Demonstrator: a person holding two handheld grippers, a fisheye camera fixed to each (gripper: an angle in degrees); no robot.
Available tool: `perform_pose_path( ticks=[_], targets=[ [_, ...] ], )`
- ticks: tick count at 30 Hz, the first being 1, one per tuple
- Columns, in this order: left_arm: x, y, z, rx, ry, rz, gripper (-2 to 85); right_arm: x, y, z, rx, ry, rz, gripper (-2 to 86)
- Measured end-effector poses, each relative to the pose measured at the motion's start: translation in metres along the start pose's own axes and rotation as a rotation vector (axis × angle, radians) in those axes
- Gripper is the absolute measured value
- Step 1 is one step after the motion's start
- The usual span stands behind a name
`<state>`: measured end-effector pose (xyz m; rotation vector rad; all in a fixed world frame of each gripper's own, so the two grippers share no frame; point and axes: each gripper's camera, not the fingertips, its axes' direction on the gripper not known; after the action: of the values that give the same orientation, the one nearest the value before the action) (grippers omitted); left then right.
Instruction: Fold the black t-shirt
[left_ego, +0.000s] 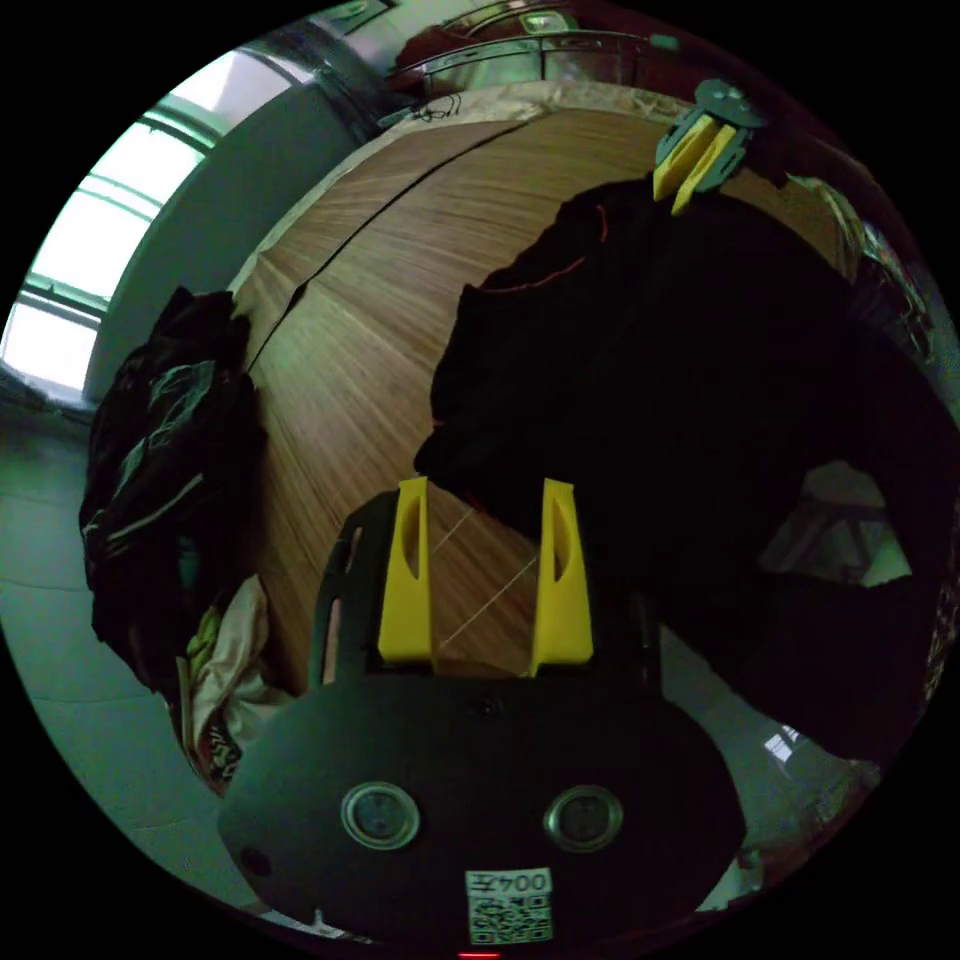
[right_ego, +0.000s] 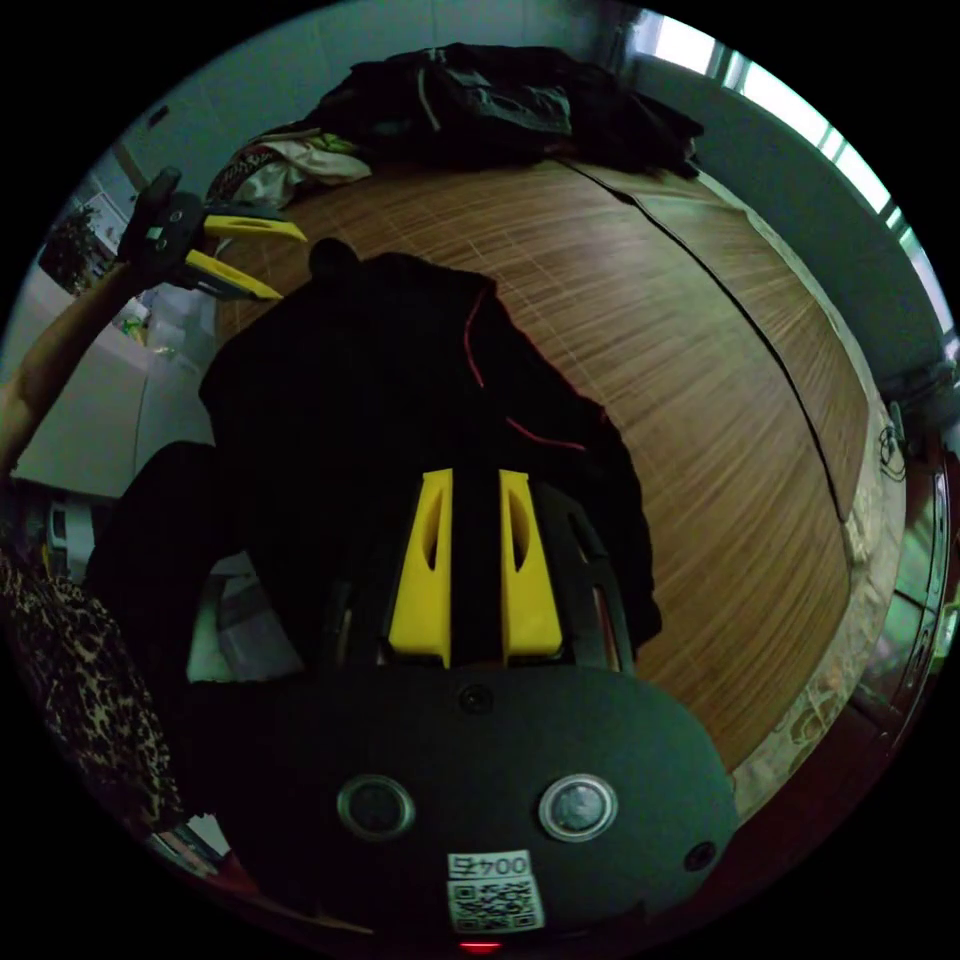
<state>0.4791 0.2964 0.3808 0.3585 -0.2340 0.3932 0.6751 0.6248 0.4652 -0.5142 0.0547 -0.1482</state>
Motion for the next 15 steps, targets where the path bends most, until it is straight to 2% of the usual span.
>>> perform_pose_path(
  ticks=[9,15],
  targets=[
    [-0.017,-0.024,0.030,-0.026,-0.067,0.157,11.1,0.052,0.011,-0.007,-0.004,-0.143,0.226,7.7],
    [-0.038,-0.038,0.047,-0.017,-0.060,0.176,9.7,0.065,0.008,-0.006,-0.027,-0.163,0.315,8.7]
  ],
)
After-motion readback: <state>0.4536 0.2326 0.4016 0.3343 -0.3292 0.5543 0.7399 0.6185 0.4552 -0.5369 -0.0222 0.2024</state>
